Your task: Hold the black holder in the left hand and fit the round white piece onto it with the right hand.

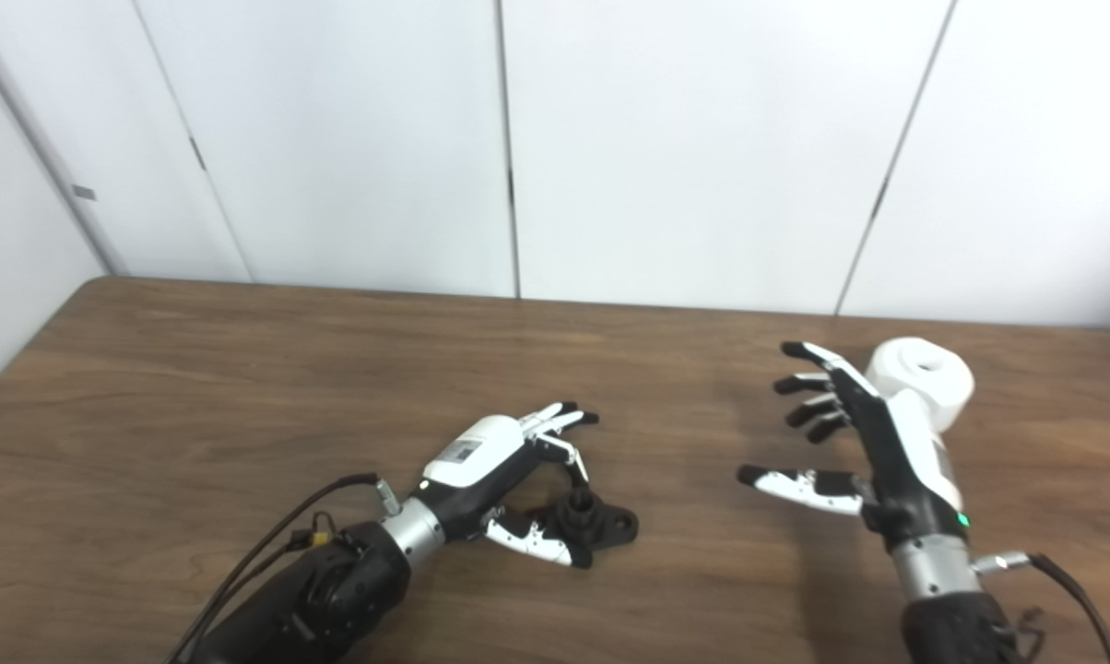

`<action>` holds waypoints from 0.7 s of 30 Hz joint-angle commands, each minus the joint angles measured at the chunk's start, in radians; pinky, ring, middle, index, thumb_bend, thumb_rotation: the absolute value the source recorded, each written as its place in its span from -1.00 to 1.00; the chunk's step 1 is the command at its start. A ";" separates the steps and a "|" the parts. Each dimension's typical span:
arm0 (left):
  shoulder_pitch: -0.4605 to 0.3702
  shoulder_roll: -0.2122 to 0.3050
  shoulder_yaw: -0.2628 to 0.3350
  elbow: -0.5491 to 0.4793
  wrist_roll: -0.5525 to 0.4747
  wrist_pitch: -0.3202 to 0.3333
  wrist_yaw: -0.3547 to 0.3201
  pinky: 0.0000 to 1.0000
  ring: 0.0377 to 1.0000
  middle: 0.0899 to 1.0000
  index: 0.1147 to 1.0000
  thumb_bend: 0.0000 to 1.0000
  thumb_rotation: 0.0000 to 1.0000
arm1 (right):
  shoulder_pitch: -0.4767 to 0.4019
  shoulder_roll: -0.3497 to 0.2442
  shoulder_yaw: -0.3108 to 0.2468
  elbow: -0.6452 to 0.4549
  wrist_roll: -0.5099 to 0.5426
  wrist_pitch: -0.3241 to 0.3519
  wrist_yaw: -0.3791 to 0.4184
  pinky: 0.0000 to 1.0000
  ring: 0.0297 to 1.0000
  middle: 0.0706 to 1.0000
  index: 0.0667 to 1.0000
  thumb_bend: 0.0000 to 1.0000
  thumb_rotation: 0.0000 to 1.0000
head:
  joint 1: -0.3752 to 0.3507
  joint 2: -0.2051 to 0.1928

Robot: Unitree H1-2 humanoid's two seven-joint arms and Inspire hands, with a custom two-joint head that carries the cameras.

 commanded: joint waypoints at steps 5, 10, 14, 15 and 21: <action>0.007 0.003 -0.091 0.101 0.116 -0.027 -0.057 0.94 1.00 0.90 -0.16 0.05 -0.86 | -0.031 0.003 -0.007 -0.069 -0.008 0.007 -0.006 -0.09 0.09 0.32 0.63 0.25 -0.70 | -0.051 0.006; -0.012 0.022 -0.111 0.142 0.173 -0.024 -0.031 0.96 1.00 0.89 -0.16 0.05 -0.86 | -0.040 0.002 -0.003 -0.070 -0.011 0.007 -0.007 -0.07 0.12 0.32 0.63 0.29 -0.65 | -0.115 -0.001; -0.018 0.057 -0.123 0.137 0.222 -0.013 -0.020 0.91 1.00 0.87 -0.16 0.05 -0.86 | -0.066 -0.009 0.012 -0.090 -0.045 0.059 0.028 -0.06 0.12 0.32 0.61 0.37 -0.67 | -0.227 -0.017; -0.017 0.067 -0.124 0.134 0.227 -0.013 -0.018 0.91 1.00 0.86 -0.16 0.05 -0.86 | -0.080 -0.014 0.020 -0.100 -0.069 0.085 0.044 -0.04 0.13 0.34 0.61 0.40 -0.67 | -0.262 -0.023; -0.017 0.112 -0.117 0.142 0.205 -0.047 -0.020 0.89 0.96 0.82 -0.16 0.05 -0.87 | -0.180 -0.067 0.099 -0.136 -0.323 0.266 0.170 0.08 0.35 0.50 0.68 0.52 -0.50 | -0.478 -0.099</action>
